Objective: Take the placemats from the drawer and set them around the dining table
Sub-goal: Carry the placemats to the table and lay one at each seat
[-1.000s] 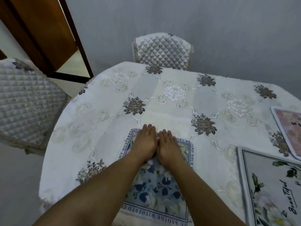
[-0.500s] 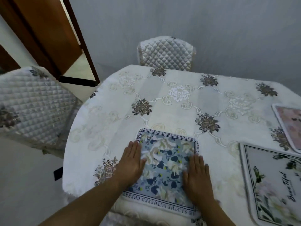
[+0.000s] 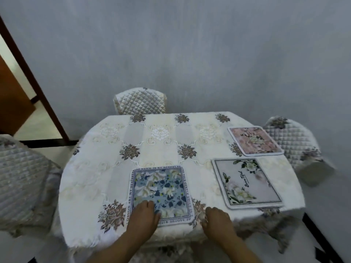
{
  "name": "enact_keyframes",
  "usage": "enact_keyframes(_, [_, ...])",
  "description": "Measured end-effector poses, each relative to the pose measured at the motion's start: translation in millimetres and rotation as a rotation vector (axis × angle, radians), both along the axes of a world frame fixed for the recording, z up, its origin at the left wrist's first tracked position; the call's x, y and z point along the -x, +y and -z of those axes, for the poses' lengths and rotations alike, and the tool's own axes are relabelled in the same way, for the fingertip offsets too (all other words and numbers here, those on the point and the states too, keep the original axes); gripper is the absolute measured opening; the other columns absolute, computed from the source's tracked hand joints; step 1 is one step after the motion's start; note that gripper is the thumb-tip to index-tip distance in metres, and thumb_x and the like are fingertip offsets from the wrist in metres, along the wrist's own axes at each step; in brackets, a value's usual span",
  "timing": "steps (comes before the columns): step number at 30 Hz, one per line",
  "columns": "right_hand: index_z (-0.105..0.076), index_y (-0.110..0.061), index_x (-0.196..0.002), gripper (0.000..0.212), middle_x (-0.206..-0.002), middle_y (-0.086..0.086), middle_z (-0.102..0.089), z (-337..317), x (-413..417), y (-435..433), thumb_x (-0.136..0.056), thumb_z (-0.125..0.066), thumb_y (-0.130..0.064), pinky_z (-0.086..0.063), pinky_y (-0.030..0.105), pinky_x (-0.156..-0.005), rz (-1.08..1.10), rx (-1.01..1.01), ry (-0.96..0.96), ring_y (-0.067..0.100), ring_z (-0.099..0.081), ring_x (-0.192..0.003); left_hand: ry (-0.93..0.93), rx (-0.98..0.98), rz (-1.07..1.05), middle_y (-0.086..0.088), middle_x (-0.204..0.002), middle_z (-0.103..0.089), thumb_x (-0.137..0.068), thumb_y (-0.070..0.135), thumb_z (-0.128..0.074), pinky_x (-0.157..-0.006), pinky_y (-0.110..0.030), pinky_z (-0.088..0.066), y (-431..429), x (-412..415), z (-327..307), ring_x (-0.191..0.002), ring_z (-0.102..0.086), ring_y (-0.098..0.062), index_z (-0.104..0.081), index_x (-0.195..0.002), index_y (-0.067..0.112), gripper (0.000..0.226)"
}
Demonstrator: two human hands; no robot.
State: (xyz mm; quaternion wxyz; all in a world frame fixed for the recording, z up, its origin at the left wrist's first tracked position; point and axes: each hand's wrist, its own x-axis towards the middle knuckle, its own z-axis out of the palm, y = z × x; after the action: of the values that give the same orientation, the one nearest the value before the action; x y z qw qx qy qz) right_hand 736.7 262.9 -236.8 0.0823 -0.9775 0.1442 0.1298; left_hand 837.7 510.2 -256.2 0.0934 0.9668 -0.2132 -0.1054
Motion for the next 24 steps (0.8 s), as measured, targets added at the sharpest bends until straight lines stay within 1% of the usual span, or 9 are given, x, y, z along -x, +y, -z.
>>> enact_keyframes(3, [-0.054,-0.018,-0.102,0.025,-0.106,0.005,-0.063,-26.4,32.6,-31.1,-0.09,-0.048,-0.04,-0.044,0.033,-0.08,0.069,0.029,-0.099,0.025,-0.061,-0.1,-0.031,0.031,0.038,-0.008,-0.121,-0.056,-0.099,0.047,-0.041,-0.083,-0.036,-0.045,-25.8,19.0,-32.9,-0.107,-0.055,-0.025,-0.049,-0.128,0.015,0.043])
enact_keyframes(5, [-0.05,-0.02,-0.094,0.02,-0.104,0.006,-0.063,-41.4,49.5,-57.2,-0.089,-0.05,-0.039,-0.041,0.033,-0.074,0.109,0.032,-0.146,0.025,-0.061,-0.097,-0.041,0.043,0.045,-0.008,-0.124,-0.055,-0.1,0.045,-0.042,-0.084,-0.035,-0.046,-46.3,32.6,-49.7,-0.109,-0.055,-0.025,-0.047,-0.13,0.015,0.044])
enact_keyframes(8, [-0.056,-0.017,-0.1,0.024,-0.104,0.006,-0.064,-57.4,77.7,-101.1,-0.088,-0.051,-0.037,-0.044,0.033,-0.075,0.15,0.012,-0.2,0.025,-0.061,-0.095,-0.058,0.062,0.053,-0.009,-0.122,-0.056,-0.099,0.046,-0.043,-0.081,-0.035,-0.048,-83.8,57.8,-64.9,-0.105,-0.057,-0.025,-0.048,-0.129,0.014,0.043])
enact_keyframes(10, [-0.057,-0.017,-0.103,0.026,-0.105,0.006,-0.063,-64.0,96.3,-128.6,-0.088,-0.051,-0.038,-0.045,0.033,-0.077,0.162,-0.003,-0.195,0.026,-0.061,-0.097,-0.04,0.064,0.046,-0.009,-0.122,-0.056,-0.099,0.046,-0.043,-0.081,-0.037,-0.05,-110.5,75.9,-67.4,-0.104,-0.057,-0.026,-0.048,-0.128,0.014,0.044])
enact_keyframes(12, [-0.054,-0.018,-0.097,0.021,-0.102,0.007,-0.061,-68.7,121.5,-161.1,-0.088,-0.051,-0.037,-0.045,0.032,-0.078,0.165,-0.028,-0.192,0.028,-0.06,-0.1,-0.031,0.072,0.044,-0.007,-0.124,-0.056,-0.098,0.046,-0.044,-0.084,-0.037,-0.049,-145.0,99.7,-69.6,-0.108,-0.057,-0.025,-0.048,-0.128,0.016,0.043])
enact_keyframes(14, [-0.05,-0.019,-0.089,0.017,-0.095,0.008,-0.06,-68.3,145.3,-193.7,-0.082,-0.049,-0.035,-0.043,0.033,-0.074,0.141,-0.072,-0.205,0.029,-0.061,-0.099,-0.037,0.08,0.049,-0.007,-0.124,-0.057,-0.098,0.045,-0.045,-0.085,-0.036,-0.047,-178.7,123.9,-69.2,-0.11,-0.057,-0.025,-0.05,-0.125,0.016,0.04])
enact_keyframes(18, [-0.057,-0.018,-0.088,0.016,-0.093,0.009,-0.067,-67.3,192.9,-261.2,-0.081,-0.053,-0.031,-0.044,0.031,-0.068,0.114,-0.112,-0.165,0.029,-0.065,-0.092,-0.043,0.041,0.021,-0.008,-0.121,-0.058,-0.095,0.045,-0.046,-0.084,-0.036,-0.047,-241.9,172.5,-63.7,-0.109,-0.056,-0.025,-0.05,-0.122,0.017,0.039])
enact_keyframes(21, [-0.047,-0.022,-0.078,0.01,-0.08,0.003,-0.055,-74.1,207.6,-303.9,-0.077,-0.049,-0.032,-0.039,0.031,-0.064,0.098,-0.097,-0.152,0.031,-0.064,-0.087,-0.085,-0.04,0.036,-0.009,-0.12,-0.057,-0.094,0.045,-0.047,-0.086,-0.037,-0.047,-279.2,195.2,-68.3,-0.11,-0.055,-0.027,-0.05,-0.122,0.015,0.04])
enact_keyframes(24, [-0.042,-0.023,-0.083,0.013,-0.092,0.009,-0.059,-79.1,200.5,-335.7,-0.083,-0.048,-0.034,-0.04,0.033,-0.068,0.042,-0.04,-0.181,0.031,-0.061,-0.093,-0.09,-0.067,0.034,-0.009,-0.12,-0.057,-0.094,0.043,-0.047,-0.088,-0.038,-0.046,-309.4,205.3,-74.8,-0.111,-0.055,-0.028,-0.048,-0.123,0.015,0.04])
